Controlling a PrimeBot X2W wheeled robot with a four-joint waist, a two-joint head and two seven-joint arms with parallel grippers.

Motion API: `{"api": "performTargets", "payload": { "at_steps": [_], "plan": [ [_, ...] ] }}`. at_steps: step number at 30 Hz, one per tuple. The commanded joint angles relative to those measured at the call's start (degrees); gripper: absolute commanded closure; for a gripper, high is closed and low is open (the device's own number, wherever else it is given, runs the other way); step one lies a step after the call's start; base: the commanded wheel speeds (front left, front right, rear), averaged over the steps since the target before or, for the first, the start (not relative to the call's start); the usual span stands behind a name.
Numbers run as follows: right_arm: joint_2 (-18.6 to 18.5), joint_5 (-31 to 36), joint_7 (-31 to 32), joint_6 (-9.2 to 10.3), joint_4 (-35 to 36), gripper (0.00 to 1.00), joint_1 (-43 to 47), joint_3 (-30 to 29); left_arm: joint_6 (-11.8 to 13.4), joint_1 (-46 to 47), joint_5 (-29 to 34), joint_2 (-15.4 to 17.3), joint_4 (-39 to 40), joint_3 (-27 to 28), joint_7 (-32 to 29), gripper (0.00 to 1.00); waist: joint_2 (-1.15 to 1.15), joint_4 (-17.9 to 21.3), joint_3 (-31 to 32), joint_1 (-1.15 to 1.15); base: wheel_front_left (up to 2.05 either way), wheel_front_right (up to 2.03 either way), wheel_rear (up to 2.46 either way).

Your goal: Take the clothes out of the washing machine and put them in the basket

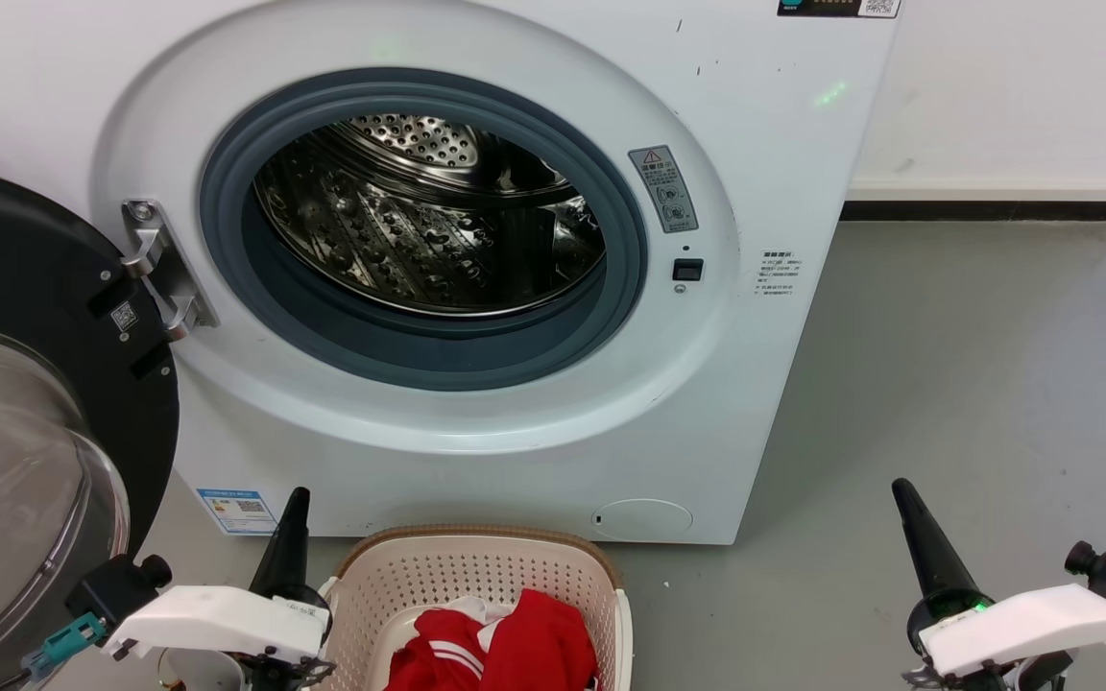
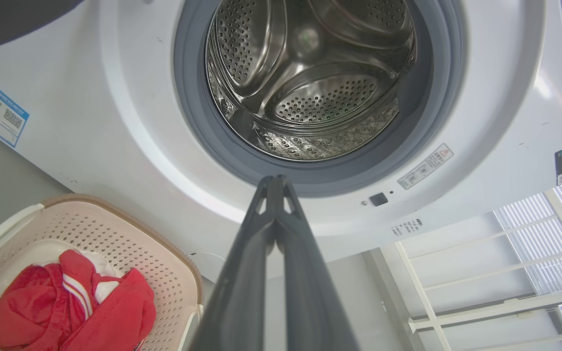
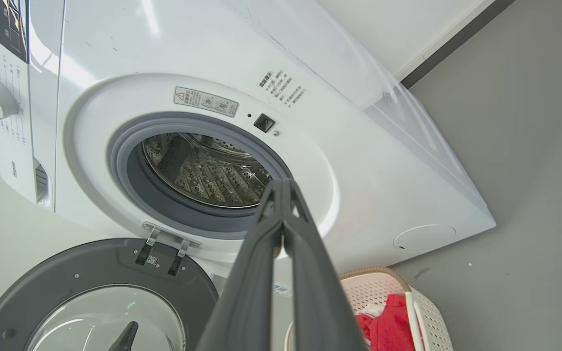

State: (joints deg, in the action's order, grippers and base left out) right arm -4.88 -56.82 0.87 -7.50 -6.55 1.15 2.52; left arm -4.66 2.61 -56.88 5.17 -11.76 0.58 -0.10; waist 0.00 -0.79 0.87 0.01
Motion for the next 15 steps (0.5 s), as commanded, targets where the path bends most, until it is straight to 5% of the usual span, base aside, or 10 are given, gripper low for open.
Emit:
{"api": "performTargets", "payload": {
  "at_steps": [1, 15],
  "plan": [
    [-0.3, -2.05, 0.12, 0.0, 0.01, 1.0, -1.76, -0.37, -0.52, 1.32, -1.81, 0.02, 0.29, 0.53, -0.33, 1.0, 0.0, 0.02, -0.02, 0.0, 0.0, 0.0, 0.0],
    [-0.34, -11.1, 0.86, 0.0, -1.81, 1.0, -3.27, -1.73, -1.11, 2.15, -10.19, -0.63, -0.31, 1.93, -1.88, 1.0, 0.0, 0.17, -0.23, 0.0, 0.0, 0.0, 0.0]
  ]
}}
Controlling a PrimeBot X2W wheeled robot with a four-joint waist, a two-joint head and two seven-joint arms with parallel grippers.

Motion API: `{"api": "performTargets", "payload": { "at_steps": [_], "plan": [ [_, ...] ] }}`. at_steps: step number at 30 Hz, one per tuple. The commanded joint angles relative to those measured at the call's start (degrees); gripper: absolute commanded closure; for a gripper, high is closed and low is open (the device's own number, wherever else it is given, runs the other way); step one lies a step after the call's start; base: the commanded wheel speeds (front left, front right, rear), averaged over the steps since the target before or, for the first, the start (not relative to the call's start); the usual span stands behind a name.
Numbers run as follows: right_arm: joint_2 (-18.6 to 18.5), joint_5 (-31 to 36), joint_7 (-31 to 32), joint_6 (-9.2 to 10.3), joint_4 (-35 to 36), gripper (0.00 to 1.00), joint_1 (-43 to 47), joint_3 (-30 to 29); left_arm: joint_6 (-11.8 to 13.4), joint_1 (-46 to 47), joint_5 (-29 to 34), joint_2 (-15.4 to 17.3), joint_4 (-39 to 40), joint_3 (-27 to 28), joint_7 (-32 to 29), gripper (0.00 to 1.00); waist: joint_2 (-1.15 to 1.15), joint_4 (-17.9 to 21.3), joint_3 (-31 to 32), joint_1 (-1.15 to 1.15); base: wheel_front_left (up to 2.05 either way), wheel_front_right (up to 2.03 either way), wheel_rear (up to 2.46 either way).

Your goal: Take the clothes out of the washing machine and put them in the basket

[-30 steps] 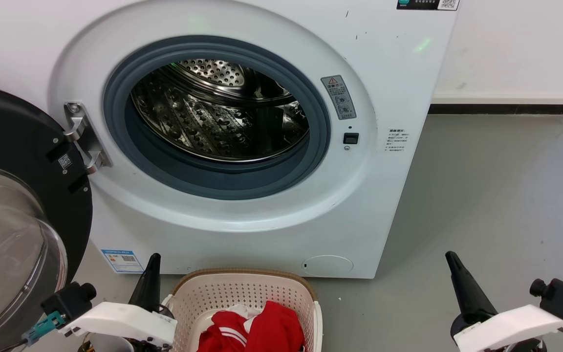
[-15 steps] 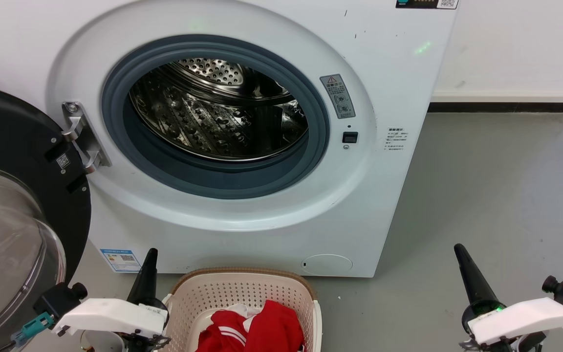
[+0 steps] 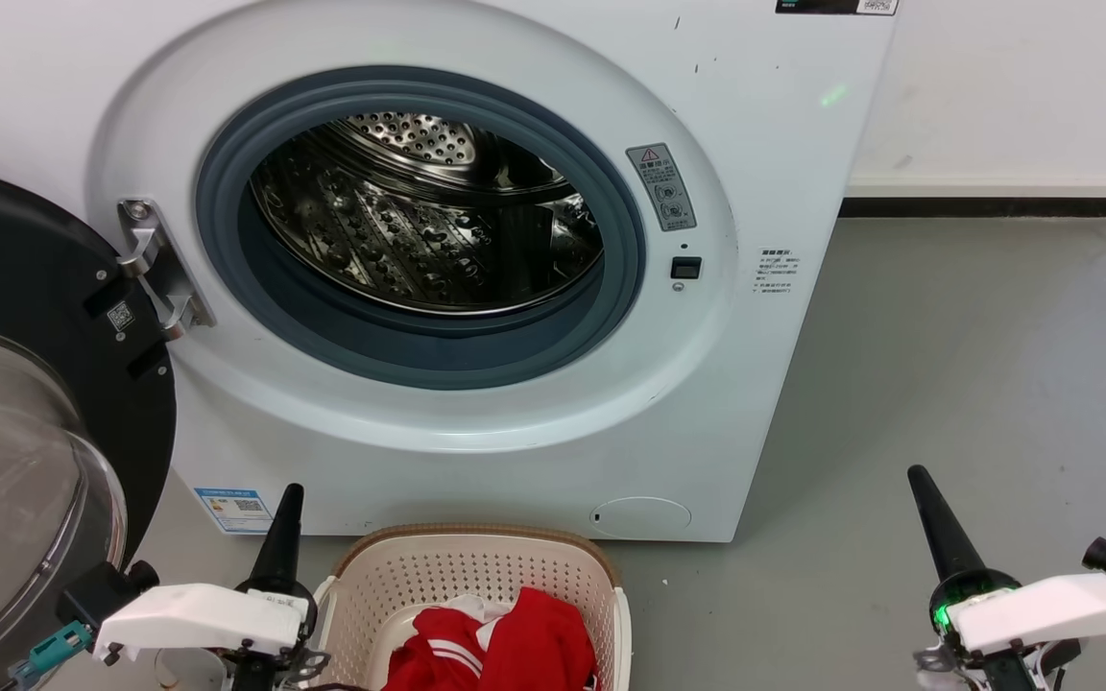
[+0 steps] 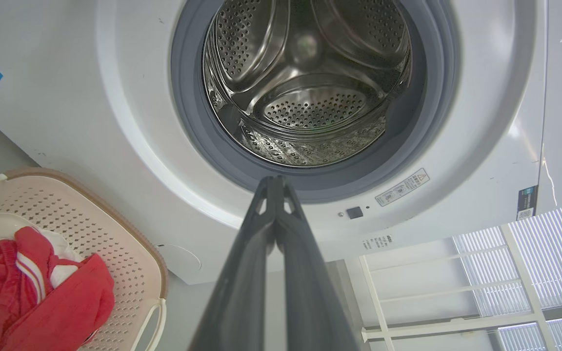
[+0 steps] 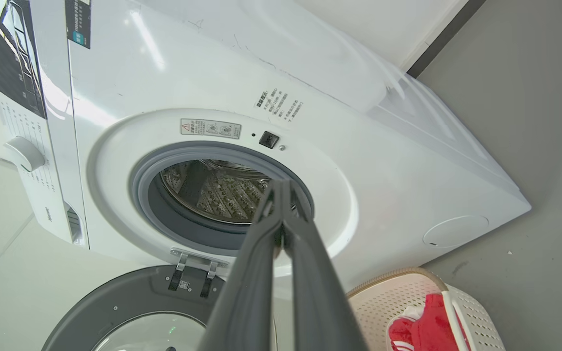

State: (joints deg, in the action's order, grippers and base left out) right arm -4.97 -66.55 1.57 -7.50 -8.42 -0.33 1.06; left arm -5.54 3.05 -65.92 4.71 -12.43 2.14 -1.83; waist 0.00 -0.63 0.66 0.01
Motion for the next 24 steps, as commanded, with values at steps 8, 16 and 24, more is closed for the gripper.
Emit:
{"api": "performTargets", "payload": {
  "at_steps": [8, 16, 24],
  "plan": [
    [-0.22, -5.94, 0.55, 0.01, -0.87, 1.0, -2.52, -1.07, -0.57, 1.94, -5.45, -0.47, 0.01, 1.12, -1.02, 1.0, 0.0, 0.09, -0.13, 0.0, 0.0, 0.0, 0.0],
    [-0.15, -10.19, 1.01, 0.01, -1.81, 1.0, -3.13, -1.79, -0.88, 2.35, -9.49, -0.71, -0.3, 1.72, -1.69, 1.0, 0.0, 0.18, -0.24, -0.01, 0.0, 0.0, 0.0],
    [-0.07, -14.17, 1.41, 0.01, -2.59, 1.0, -3.9, -2.52, -1.12, 2.61, -13.26, -0.93, -0.61, 2.41, -2.43, 1.0, 0.0, 0.27, -0.36, -0.01, 0.0, 0.0, 0.0]
  ]
}}
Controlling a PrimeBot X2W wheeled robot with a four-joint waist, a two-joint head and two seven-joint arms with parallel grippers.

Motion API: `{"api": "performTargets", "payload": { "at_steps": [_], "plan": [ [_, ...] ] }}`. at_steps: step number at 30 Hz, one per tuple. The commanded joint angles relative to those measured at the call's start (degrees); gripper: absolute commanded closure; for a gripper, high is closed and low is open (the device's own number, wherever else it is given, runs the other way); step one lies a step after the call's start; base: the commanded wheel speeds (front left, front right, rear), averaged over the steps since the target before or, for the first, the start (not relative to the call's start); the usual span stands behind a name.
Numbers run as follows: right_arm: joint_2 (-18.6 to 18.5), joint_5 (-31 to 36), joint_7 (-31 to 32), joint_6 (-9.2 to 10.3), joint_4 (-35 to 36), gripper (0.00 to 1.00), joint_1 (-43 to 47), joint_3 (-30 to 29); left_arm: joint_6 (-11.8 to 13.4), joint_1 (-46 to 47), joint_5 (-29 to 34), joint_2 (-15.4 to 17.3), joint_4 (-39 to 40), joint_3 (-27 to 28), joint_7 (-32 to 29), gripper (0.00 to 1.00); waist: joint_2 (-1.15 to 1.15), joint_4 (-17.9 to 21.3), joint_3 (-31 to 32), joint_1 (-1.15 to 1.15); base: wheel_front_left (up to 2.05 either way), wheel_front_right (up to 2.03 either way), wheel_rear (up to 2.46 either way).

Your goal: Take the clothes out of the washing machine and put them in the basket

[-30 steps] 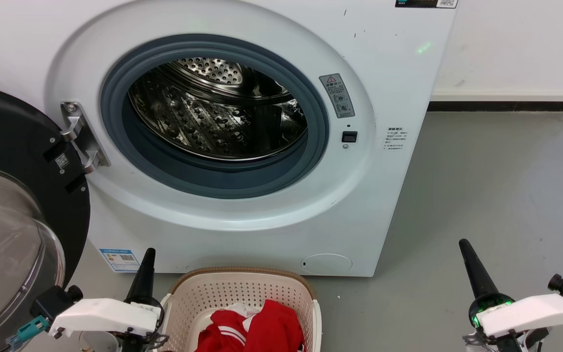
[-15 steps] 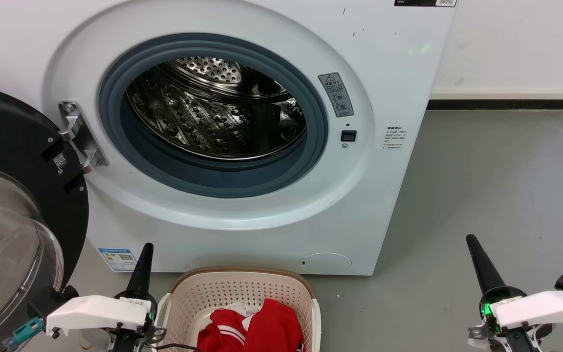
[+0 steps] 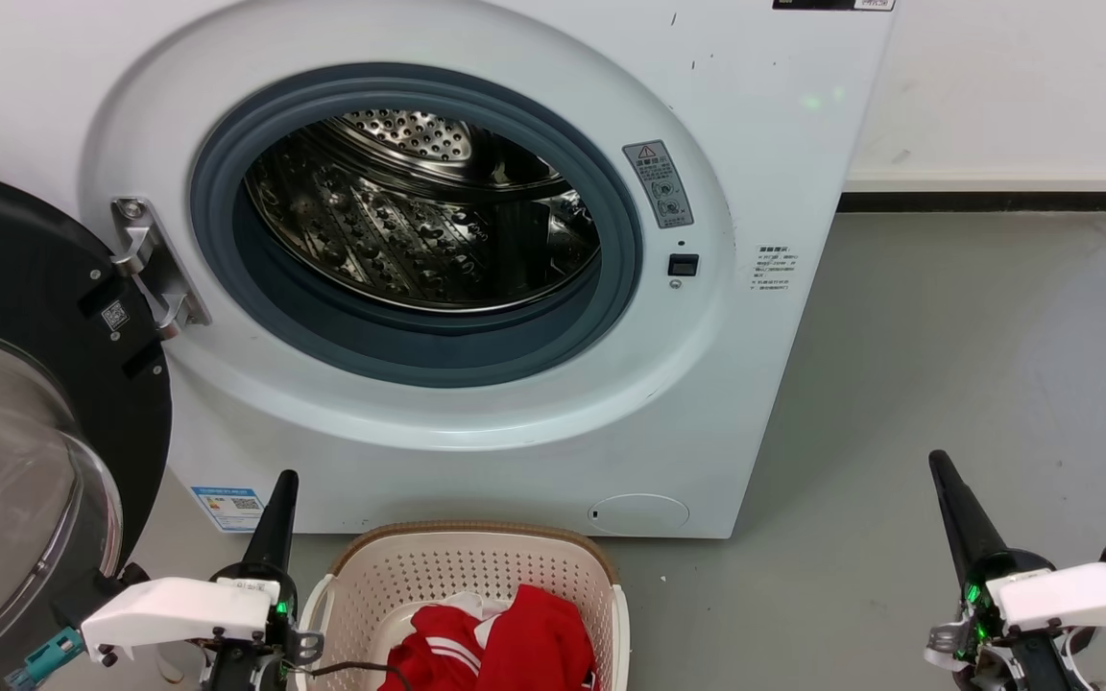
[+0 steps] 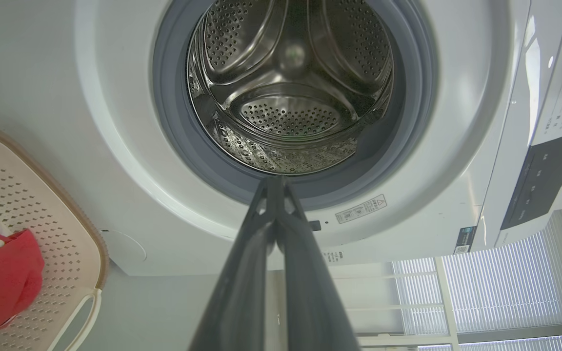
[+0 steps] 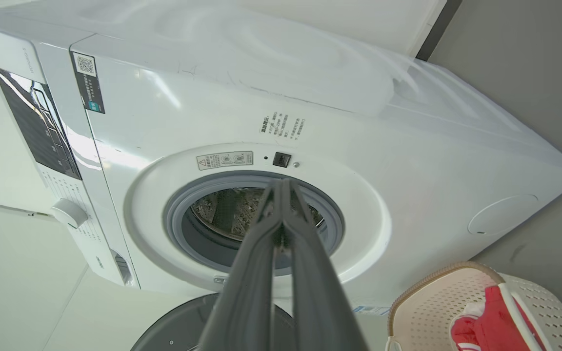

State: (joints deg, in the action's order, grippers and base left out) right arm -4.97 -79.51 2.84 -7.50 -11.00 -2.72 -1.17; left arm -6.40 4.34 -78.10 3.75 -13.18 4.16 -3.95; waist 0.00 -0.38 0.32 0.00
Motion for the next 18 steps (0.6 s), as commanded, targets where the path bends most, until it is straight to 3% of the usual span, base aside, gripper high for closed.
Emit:
{"api": "performTargets", "payload": {
  "at_steps": [1, 18],
  "plan": [
    [-0.06, -1.69, 0.18, 0.01, -0.11, 1.0, -1.54, -0.38, -0.31, 1.26, -1.54, -0.02, 0.1, 0.46, -0.35, 1.0, 0.0, 0.02, -0.03, 0.0, 0.0, 0.0, 0.0],
    [0.18, -8.78, 1.05, 0.01, -1.66, 1.0, -2.61, -1.74, -0.82, 1.82, -8.37, -0.5, -0.49, 1.52, -1.61, 1.0, 0.0, 0.2, -0.26, 0.0, 0.0, 0.0, 0.0]
  ]
}}
